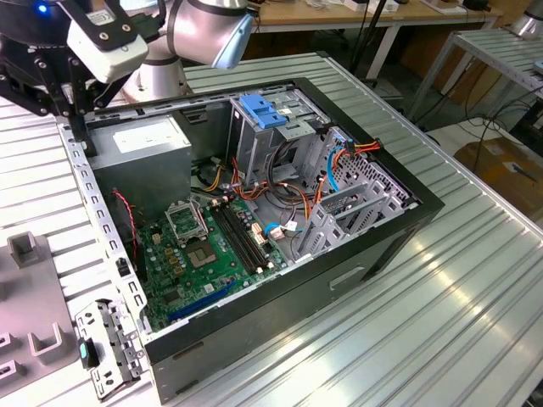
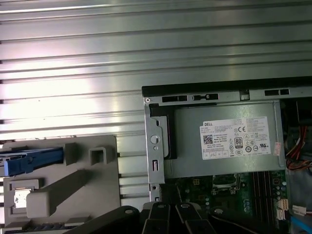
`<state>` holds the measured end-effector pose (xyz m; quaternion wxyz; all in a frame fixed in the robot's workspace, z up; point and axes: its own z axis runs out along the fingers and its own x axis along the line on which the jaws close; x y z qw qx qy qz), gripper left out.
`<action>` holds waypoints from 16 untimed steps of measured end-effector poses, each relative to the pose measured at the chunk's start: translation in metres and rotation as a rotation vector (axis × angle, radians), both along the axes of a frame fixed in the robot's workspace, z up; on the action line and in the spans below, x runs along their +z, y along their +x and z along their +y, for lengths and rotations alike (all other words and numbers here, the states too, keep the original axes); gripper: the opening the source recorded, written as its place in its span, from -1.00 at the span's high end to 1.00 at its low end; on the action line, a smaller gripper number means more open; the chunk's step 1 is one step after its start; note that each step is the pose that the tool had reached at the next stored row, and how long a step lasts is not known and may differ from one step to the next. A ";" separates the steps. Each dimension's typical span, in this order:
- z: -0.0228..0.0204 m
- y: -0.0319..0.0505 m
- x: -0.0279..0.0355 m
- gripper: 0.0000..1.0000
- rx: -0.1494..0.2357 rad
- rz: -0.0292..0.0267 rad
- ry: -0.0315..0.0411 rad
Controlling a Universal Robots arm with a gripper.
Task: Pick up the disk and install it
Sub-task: 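Reach for the disk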
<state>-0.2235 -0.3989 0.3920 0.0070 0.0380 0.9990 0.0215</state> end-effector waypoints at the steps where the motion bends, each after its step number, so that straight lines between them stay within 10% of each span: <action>1: 0.0000 -0.0013 0.0000 0.79 0.000 0.0000 0.0000; 16: 0.0009 -0.0292 -0.0002 0.79 0.000 -0.0001 0.0000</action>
